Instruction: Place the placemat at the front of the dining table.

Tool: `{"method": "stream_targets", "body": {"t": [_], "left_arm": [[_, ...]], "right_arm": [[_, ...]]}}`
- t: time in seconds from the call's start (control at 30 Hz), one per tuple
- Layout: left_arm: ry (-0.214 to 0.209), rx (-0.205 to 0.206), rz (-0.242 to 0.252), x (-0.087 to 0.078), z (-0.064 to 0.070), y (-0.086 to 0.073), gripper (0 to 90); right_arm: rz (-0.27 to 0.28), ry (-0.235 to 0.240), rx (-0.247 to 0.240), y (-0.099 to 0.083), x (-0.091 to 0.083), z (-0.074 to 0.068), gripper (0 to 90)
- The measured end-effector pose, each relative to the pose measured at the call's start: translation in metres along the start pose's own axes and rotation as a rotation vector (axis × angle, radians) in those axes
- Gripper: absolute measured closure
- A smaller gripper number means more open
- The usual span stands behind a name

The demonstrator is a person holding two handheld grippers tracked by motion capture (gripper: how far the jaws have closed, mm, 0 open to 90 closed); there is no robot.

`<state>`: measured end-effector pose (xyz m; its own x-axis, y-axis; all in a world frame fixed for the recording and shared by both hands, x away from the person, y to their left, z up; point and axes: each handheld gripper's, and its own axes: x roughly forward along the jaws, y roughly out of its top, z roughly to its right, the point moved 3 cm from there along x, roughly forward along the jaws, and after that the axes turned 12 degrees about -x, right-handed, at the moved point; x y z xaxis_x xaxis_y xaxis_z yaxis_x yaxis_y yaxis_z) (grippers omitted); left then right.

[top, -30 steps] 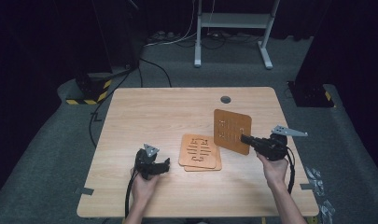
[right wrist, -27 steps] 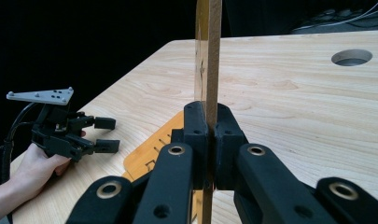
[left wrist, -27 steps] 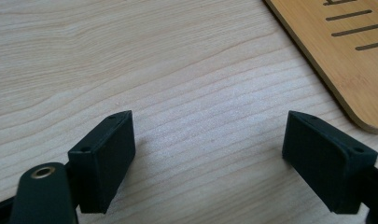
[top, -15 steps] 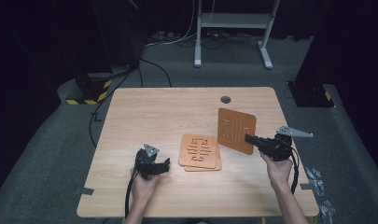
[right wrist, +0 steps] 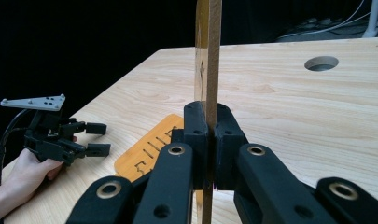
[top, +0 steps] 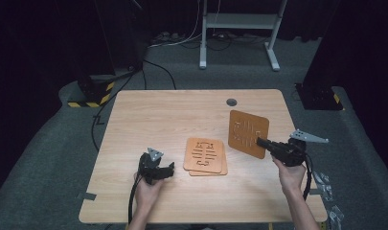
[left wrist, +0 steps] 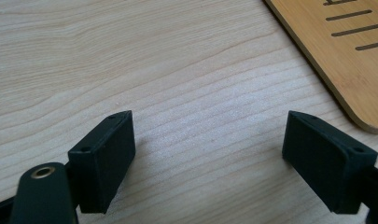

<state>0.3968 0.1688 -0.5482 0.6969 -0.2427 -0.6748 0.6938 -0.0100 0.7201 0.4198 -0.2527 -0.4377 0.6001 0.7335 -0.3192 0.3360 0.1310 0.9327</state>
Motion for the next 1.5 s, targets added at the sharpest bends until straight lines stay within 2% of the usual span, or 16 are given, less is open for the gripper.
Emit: {"method": "stream_targets", "body": {"t": [1.27, 1.5], "left_arm": [[0.001, -0.001, 0.000, 0.000, 0.000, 0.000, 17.2], [0.001, -0.001, 0.000, 0.000, 0.000, 0.000, 17.2]], "right_arm": [[0.017, -0.099, 0.038, -0.017, -0.036, 0.027, 86.9], [0.010, -0.118, 0.058, -0.019, -0.042, 0.031, 86.9]]}}
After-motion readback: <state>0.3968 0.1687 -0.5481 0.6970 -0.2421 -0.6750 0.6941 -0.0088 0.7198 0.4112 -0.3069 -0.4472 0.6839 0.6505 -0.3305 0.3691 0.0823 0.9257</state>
